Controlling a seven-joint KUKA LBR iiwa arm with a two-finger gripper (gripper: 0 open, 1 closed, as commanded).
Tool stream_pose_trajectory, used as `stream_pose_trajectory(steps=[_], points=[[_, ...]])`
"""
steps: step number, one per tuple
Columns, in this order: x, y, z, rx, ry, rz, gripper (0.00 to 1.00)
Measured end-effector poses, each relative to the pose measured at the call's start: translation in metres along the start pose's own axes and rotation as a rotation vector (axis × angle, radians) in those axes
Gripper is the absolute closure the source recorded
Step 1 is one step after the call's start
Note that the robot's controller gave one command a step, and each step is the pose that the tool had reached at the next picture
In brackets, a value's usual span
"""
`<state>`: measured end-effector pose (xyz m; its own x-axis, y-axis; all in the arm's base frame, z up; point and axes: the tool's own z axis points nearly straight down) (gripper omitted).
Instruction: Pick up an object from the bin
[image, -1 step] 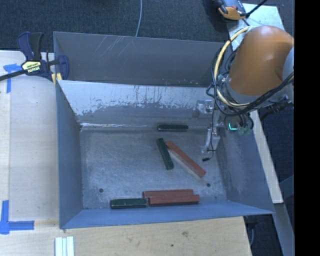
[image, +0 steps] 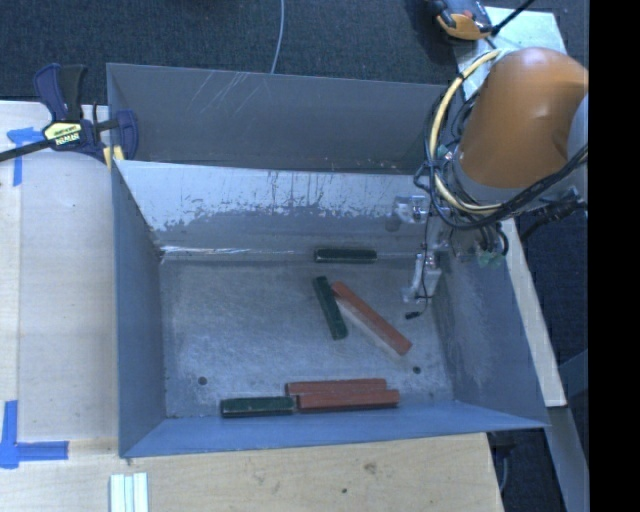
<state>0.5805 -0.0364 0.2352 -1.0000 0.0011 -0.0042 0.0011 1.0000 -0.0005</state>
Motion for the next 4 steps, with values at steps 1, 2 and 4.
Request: stream_pose_trajectory(steps=[1, 2, 4], points=[[0.009, 0.010, 0.058, 0.000, -0.004, 0.075, 0.00], [0.030, -0.006, 0.116, -0.001, -0.003, 0.095, 0.00], [0.039, -0.009, 0.153, 0.000, 0.002, 0.162, 1.00]])
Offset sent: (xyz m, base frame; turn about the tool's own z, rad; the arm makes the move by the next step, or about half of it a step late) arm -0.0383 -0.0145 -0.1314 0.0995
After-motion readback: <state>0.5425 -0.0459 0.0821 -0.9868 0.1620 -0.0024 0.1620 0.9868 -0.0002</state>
